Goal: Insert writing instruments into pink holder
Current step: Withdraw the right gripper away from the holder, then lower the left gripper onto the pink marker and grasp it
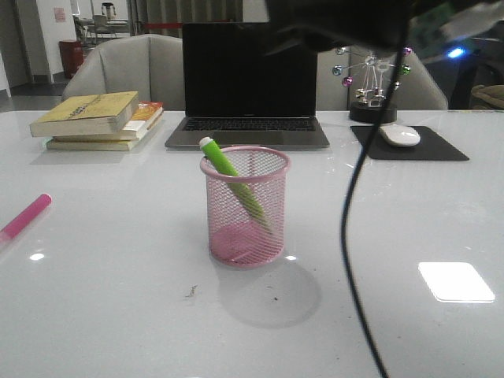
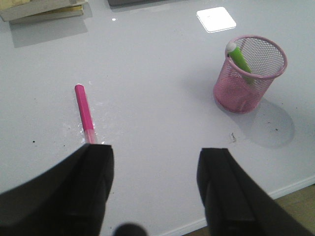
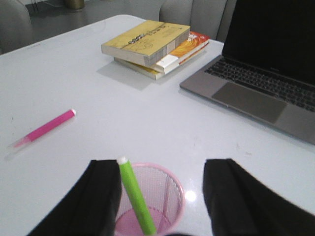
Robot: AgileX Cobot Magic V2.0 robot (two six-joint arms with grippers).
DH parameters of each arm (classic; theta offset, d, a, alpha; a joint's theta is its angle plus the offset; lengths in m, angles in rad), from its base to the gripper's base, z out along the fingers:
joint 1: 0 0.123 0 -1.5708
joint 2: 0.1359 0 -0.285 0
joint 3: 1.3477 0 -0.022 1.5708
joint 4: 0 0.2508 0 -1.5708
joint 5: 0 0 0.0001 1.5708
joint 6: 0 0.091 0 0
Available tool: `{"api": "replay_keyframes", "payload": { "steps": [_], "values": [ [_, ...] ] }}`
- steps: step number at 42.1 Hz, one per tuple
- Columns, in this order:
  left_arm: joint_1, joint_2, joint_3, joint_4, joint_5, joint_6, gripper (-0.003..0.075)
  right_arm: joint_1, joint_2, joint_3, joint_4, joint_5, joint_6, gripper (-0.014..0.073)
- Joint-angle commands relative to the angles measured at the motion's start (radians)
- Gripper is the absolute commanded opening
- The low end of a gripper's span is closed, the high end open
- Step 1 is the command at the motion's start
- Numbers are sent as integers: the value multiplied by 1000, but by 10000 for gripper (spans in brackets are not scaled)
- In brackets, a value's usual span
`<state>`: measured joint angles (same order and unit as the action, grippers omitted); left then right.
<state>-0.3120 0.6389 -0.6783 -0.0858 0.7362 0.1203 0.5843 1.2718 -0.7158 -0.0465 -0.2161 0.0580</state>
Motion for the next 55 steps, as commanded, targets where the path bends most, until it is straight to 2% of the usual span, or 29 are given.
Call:
{"api": "replay_keyframes", "payload": {
  "steps": [1,12,19,22,25,35,47,55],
  "values": [
    [-10,5,-28,-14,-62,0,433,-4,-159,-24,-11,168,-10,486],
    [-10,5,-28,-14,-62,0,433,-4,-463,-24,-57,650,-10,486],
    [-10,5,-28,-14,-62,0,433,-4,-550,-24,-99,877,-35,486],
    [-10,10,-28,-14,-62,-1,433,-4,-564,-24,-99,932,-49,486],
    [-8,24,-28,-14,-62,-18,444,-4,-566,-24,-99,948,-49,486],
    [-6,188,-69,15,-20,-88,556,-4,-566,-24,-99,955,-49,486],
    [-6,508,-195,169,-6,-164,550,-4,-566,-24,-99,957,-49,486],
    [34,717,-306,188,-10,-180,550,-4,-566,-24,-99,957,-49,486]
  ]
}}
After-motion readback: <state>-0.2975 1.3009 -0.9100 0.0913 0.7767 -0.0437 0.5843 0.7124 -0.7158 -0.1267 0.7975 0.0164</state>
